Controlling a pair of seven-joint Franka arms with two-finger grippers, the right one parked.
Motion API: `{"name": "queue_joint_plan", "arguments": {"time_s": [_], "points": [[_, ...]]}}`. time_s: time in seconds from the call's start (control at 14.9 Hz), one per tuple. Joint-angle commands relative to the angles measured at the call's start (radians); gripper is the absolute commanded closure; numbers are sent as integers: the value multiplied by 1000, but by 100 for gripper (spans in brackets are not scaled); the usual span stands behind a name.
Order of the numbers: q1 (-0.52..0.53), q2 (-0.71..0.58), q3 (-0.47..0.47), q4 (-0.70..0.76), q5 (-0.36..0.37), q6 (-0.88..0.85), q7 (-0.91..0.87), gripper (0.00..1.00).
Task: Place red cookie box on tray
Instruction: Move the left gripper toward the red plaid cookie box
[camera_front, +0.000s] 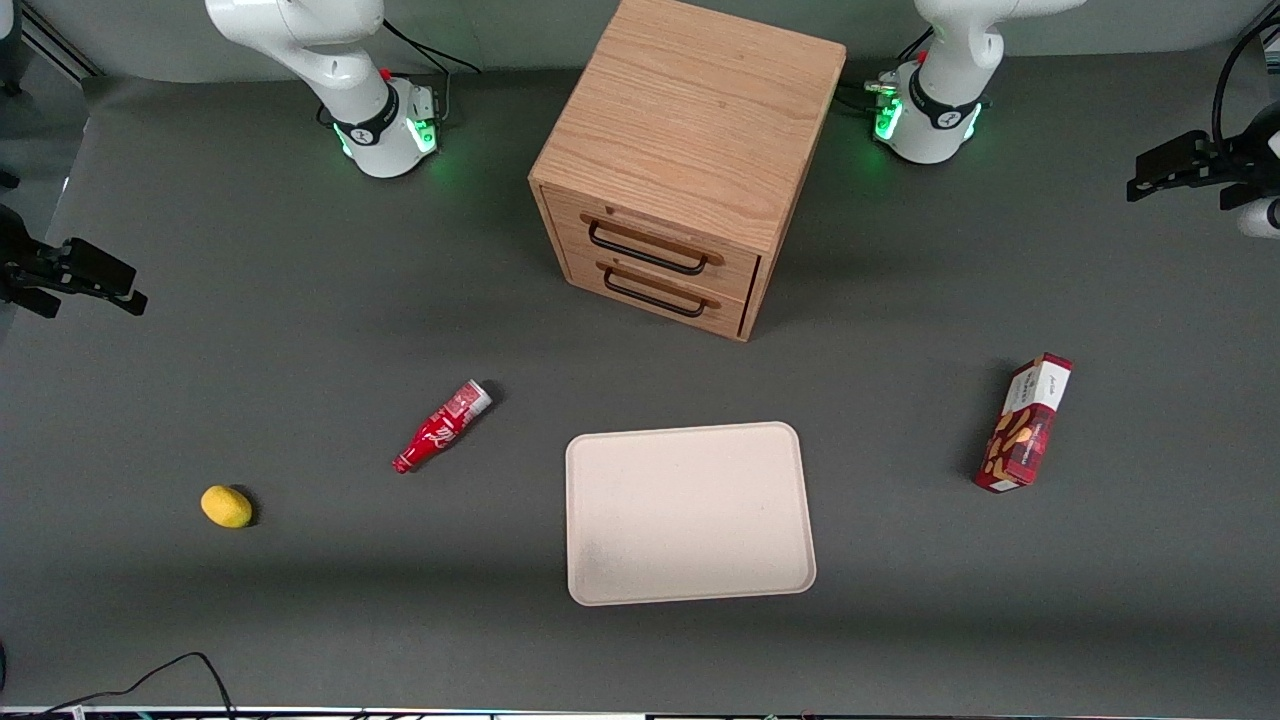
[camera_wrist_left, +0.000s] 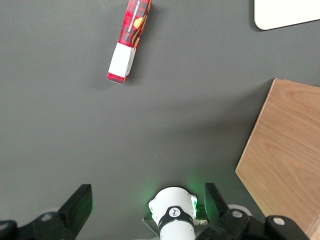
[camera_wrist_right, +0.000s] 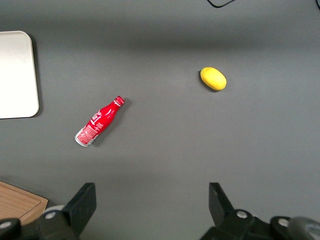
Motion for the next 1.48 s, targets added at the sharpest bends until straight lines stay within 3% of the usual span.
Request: {"name": "queue_joint_plan", "arguments": {"time_s": [0.0,0.47,0.74,0.94,1.14,1.41], "points": [[-5,20,-12,43,1,-19,-4,0],[-2,26,-3,69,-2,-6,4,0],[3,144,0,263,3,-22,31,0],[3,221,33,278,13,6,163,0],[4,281,65,177,23,87,373,0],[6,281,73,-102,6,373,458,0]]}}
